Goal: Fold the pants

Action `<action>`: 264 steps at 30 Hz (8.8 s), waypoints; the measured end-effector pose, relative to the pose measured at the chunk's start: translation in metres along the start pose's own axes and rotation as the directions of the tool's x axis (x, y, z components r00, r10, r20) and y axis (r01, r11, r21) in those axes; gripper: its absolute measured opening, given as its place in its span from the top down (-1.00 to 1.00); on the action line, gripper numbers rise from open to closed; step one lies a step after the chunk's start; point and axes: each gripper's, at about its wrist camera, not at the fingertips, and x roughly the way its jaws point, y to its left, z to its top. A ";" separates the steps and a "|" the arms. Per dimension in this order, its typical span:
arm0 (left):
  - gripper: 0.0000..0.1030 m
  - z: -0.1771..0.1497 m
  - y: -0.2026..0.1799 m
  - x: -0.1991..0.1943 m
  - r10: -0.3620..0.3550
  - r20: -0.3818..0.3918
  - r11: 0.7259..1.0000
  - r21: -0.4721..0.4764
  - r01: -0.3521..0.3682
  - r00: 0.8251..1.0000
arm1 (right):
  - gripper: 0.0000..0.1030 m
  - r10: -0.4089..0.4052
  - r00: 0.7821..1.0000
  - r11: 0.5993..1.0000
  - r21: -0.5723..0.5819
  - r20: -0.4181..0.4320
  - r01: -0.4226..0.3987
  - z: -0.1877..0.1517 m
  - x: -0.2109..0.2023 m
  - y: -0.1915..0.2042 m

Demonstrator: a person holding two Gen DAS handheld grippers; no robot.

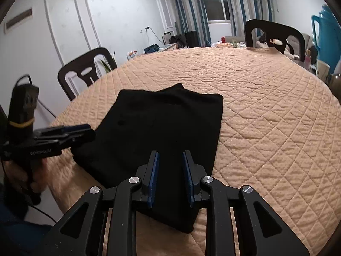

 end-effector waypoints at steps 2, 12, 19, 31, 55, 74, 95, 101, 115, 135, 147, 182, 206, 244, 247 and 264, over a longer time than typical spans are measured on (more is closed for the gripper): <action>0.03 0.002 -0.001 0.000 0.011 0.001 1.000 -0.001 -0.011 1.000 | 0.55 0.002 1.000 1.000 0.015 0.007 -0.002 0.002 0.000 -0.002; 0.02 0.021 -0.003 0.009 0.027 0.020 1.000 -0.003 -0.027 0.999 | 0.32 0.014 0.999 0.997 0.070 0.031 -0.016 0.021 0.001 -0.018; -0.06 0.033 0.003 0.024 0.020 0.006 1.000 -0.014 -0.020 1.000 | 0.26 0.031 1.000 0.991 0.131 0.008 -0.031 0.027 0.013 -0.037; -0.10 0.043 0.023 0.052 -0.069 -0.022 0.993 -0.099 0.067 0.997 | 0.27 0.097 0.995 0.957 0.277 -0.032 -0.085 0.032 0.036 -0.070; -0.23 0.016 0.021 0.042 -0.163 -0.035 0.973 -0.172 0.155 0.986 | 0.23 0.225 0.972 0.917 0.351 -0.064 -0.189 0.006 0.029 -0.068; -0.21 0.010 0.025 0.038 -0.198 -0.034 0.944 -0.275 0.181 0.980 | 0.37 0.232 0.972 0.912 0.357 -0.047 -0.200 0.011 0.039 -0.064; 0.51 0.029 -0.004 0.023 -0.084 -0.022 0.993 -0.087 0.082 0.996 | 0.70 0.151 0.988 0.957 0.251 -0.011 -0.144 0.034 0.023 -0.035; 0.53 0.035 -0.007 0.022 -0.093 -0.019 0.993 -0.076 0.091 0.995 | 0.70 0.168 0.986 0.959 0.232 0.006 -0.165 0.043 0.018 -0.030; 0.54 0.071 0.009 0.023 -0.075 0.018 0.996 -0.037 0.075 0.997 | 0.71 0.207 0.978 0.961 0.179 0.029 -0.209 0.078 0.033 -0.020; 0.54 0.157 0.073 0.065 -0.038 0.035 0.998 -0.048 0.040 0.999 | 0.71 0.260 0.965 0.950 0.168 0.037 -0.262 0.165 0.110 -0.021; 0.53 0.183 0.111 0.105 -0.074 0.009 0.993 -0.090 0.075 0.997 | 0.71 0.277 0.961 0.935 0.224 0.024 -0.275 0.192 0.159 -0.039; 0.25 0.119 0.083 0.093 0.123 0.028 0.992 0.019 -0.123 0.992 | 0.59 0.056 0.995 0.994 -0.084 -0.085 -0.063 0.129 0.154 0.003; 0.23 0.195 0.099 0.158 0.249 0.021 0.967 0.057 -0.249 0.968 | 0.59 -0.054 0.994 0.996 0.065 -0.099 0.060 0.212 0.230 -0.060; -0.34 0.064 0.065 0.076 0.291 -0.074 0.956 -0.010 -0.293 0.954 | 0.27 -0.158 0.974 0.984 -0.104 -0.160 0.143 0.088 0.134 0.024; -0.44 0.063 0.063 0.078 0.295 -0.082 0.955 0.008 -0.296 0.952 | 0.27 -0.156 0.975 0.985 -0.101 -0.160 0.141 0.087 0.134 0.023; -0.56 0.064 0.066 0.080 0.307 -0.087 0.952 0.014 -0.307 0.948 | 0.26 -0.157 0.975 0.985 -0.100 -0.159 0.142 0.087 0.135 0.024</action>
